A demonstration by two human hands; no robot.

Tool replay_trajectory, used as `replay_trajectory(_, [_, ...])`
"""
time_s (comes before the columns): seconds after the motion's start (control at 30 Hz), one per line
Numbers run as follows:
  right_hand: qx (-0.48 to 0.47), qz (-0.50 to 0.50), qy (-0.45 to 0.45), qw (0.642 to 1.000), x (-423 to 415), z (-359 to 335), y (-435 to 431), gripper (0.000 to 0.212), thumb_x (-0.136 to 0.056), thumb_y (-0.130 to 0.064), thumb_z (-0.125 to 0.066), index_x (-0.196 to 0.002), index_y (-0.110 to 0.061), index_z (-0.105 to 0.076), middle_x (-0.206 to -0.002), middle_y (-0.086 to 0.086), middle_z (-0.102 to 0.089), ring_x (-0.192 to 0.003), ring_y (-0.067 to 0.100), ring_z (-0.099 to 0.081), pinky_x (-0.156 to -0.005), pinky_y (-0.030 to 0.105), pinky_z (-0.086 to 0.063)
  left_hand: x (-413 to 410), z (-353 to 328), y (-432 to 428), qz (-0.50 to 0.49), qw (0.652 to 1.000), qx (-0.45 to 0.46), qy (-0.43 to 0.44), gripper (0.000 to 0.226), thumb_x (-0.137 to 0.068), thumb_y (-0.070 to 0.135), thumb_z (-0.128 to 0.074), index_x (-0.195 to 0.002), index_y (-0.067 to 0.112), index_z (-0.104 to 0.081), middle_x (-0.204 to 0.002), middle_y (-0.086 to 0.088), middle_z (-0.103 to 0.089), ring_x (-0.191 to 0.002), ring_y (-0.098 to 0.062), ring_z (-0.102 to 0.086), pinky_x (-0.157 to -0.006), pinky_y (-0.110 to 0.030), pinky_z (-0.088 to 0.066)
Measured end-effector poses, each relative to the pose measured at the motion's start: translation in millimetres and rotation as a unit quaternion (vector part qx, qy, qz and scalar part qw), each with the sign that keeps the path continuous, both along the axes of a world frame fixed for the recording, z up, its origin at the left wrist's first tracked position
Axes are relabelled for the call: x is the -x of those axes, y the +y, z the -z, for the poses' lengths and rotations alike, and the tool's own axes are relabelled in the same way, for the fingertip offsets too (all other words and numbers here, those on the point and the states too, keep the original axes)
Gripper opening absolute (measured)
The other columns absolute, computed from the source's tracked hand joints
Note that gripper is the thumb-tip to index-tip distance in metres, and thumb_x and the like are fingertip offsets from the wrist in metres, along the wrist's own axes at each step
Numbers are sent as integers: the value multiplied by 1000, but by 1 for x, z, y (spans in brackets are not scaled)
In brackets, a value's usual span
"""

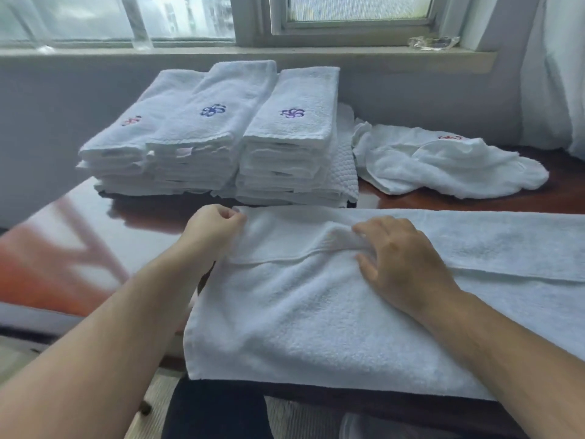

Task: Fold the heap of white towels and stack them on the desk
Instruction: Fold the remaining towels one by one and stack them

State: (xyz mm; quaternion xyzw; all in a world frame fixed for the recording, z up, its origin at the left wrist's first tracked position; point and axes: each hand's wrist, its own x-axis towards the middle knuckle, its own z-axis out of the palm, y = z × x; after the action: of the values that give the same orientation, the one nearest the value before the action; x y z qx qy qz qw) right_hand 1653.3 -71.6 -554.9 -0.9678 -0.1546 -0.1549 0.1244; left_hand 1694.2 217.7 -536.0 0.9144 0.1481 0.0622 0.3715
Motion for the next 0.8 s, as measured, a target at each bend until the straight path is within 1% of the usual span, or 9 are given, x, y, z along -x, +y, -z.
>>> replay_trajectory(0.1, [13,25,9,1000,-2,-7,-13,39,-87,-21,-65,-126,-18,-64,-123,4,-61,-108,27,-54,-90,44,-49,-7,1,-6,20,995,90,-31,20,-87,28,-53,-67,25,-54,-58,1,-41,-51,-19,-34,-51,-28,-25])
replay_trajectory(0.17, [27,21,24,999,-3,-10,-17,44,-85,-13,-60,-128,-19,-63,-123,2,-59,-108,26,-53,-91,41,-48,-9,1,-11,-21,976,210,-45,8,-88,21,-50,-88,26,-55,-75,-2,-52,-60,-21,-43,-53,-28,-33])
replay_trajectory(0.2, [33,21,28,999,-4,-11,-17,48,-85,-9,-58,-131,-20,-62,-122,1,-59,-108,26,-53,-91,41,-48,-10,1,-13,-46,956,285,-48,16,-90,15,-47,-97,27,-55,-84,-3,-55,-62,-20,-48,-54,-28,-38])
replay_trajectory(0.27, [44,28,24,998,-5,-12,-19,55,-84,-3,-54,-136,-20,-58,-123,3,-58,-110,28,-53,-91,42,-47,-11,-2,-15,-80,892,440,-62,30,-92,5,-39,-93,25,-61,-85,-4,-58,-57,-16,-54,-52,-25,-44])
replay_trajectory(0.37, [84,31,1,996,-8,-12,-21,60,-83,0,-50,-140,-19,-55,-119,7,-58,-106,32,-52,-87,46,-48,-6,-10,-11,-112,831,541,-56,27,-96,1,-43,-92,11,-67,-74,-6,-55,-38,-10,-48,-40,-15,-36])
replay_trajectory(0.47, [109,14,-17,994,-11,-11,-23,53,-84,0,-48,-131,-21,-62,-111,5,-61,-103,31,-54,-84,45,-46,1,-9,-7,-69,853,518,-18,10,-94,7,-61,-91,1,-69,-74,-9,-60,-43,-12,-55,-41,-18,-42])
replay_trajectory(0.6, [75,-67,-15,995,-5,-7,-23,39,-83,4,-56,-108,-18,-76,-104,2,-73,-101,30,-62,-84,43,-47,7,-2,2,25,936,348,46,9,-90,6,-69,-97,3,-73,-92,-12,-73,-63,-19,-63,-57,-27,-52])
replay_trajectory(0.7, [51,-96,-70,992,-3,-7,-27,35,-70,14,-65,-88,-12,-78,-85,5,-76,-80,34,-68,-68,41,-54,9,3,7,30,958,281,56,30,-88,3,-70,-117,8,-72,-104,-7,-75,-72,-17,-69,-75,-34,-57])
replay_trajectory(0.8, [43,-96,-97,990,-1,-7,-29,26,-68,14,-66,-75,-10,-74,-72,5,-71,-66,33,-65,-56,38,-53,12,6,6,33,974,217,55,40,-86,5,-71,-125,15,-70,-108,-7,-74,-92,-31,-73,-93,-46,-58])
